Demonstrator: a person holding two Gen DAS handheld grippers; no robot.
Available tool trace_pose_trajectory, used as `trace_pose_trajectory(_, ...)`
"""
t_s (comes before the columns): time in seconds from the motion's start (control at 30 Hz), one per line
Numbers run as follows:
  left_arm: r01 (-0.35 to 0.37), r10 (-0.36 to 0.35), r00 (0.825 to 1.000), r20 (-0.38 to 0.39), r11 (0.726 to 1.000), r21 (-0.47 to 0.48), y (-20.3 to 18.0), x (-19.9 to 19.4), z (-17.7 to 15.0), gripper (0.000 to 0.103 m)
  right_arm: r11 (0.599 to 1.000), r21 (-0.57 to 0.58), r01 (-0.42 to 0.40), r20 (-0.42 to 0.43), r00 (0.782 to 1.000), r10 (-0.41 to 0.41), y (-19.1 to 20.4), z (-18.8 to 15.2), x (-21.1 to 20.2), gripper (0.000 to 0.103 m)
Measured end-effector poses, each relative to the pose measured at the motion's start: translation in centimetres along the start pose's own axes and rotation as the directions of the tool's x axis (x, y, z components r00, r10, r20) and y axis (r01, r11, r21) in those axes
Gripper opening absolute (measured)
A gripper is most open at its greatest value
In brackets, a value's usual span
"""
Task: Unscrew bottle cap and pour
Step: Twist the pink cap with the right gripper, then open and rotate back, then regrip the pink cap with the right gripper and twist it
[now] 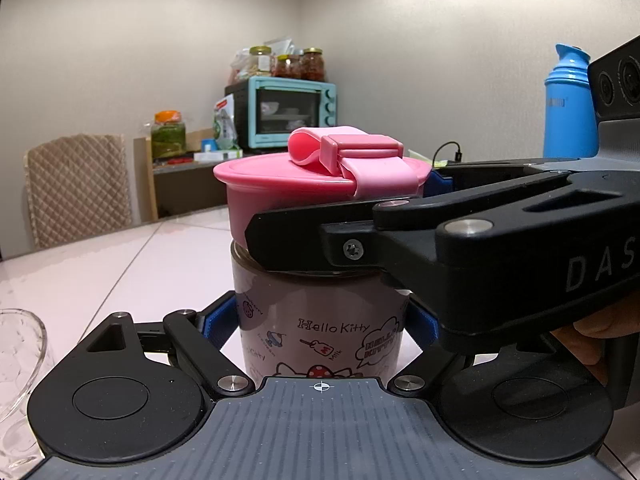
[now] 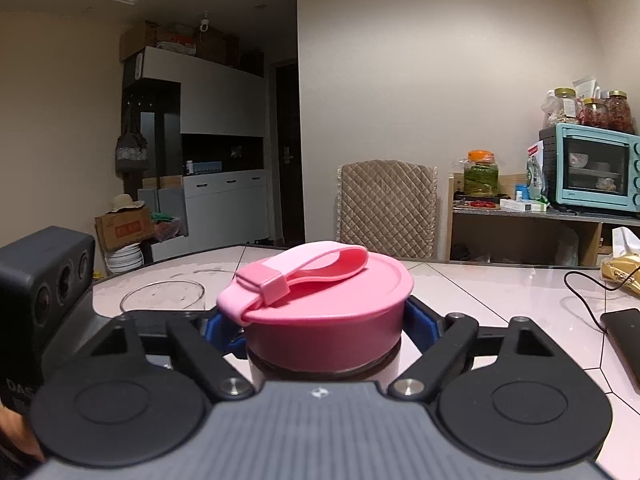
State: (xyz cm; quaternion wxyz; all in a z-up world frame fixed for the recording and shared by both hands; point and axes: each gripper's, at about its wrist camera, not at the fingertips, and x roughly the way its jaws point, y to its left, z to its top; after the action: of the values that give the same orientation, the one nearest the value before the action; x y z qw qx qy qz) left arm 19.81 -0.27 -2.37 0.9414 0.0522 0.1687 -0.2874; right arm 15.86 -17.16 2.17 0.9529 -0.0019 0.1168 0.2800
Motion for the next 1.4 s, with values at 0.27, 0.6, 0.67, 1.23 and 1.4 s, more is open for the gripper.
trace_pose_trajectory(0.27, 0.000, 0.000, 1.000, 0.000, 1.000, -0.001, 0.0, 0.0, 0.0, 0.090, 0.996, -0.018, -0.089, -0.011, 0.996, 0.089, -1.3, 0.2, -0.1, 0.085)
trace_pose_trajectory(0.6, 0.000, 0.000, 1.000, 0.000, 1.000, 0.000, 0.0, 0.0, 0.0, 0.090, 0.926, -0.079, -0.370, -0.063, 0.928, 0.366, -5.7, 1.3, 1.0, 0.085)
trace_pose_trajectory(0.67, 0.000, 0.000, 1.000, 0.000, 1.000, 0.000, 0.0, 0.0, 0.0, 0.090, 0.903, -0.080, -0.422, -0.083, 0.906, 0.416, -6.4, 1.9, 1.4, 0.085)
trace_pose_trajectory(1.23, 0.000, 0.000, 1.000, 0.000, 1.000, 0.000, 0.1, 0.0, 0.0, 0.090, 0.975, -0.042, -0.217, -0.031, 0.976, 0.216, -4.1, 2.6, -0.9, 0.097)
trace_pose_trajectory(1.4, 0.001, -0.001, 1.000, 0.000, 1.000, 0.000, 0.1, 0.0, 0.0, 0.090, 0.991, -0.048, -0.123, -0.010, 0.992, 0.122, -1.9, 2.1, -1.3, 0.099)
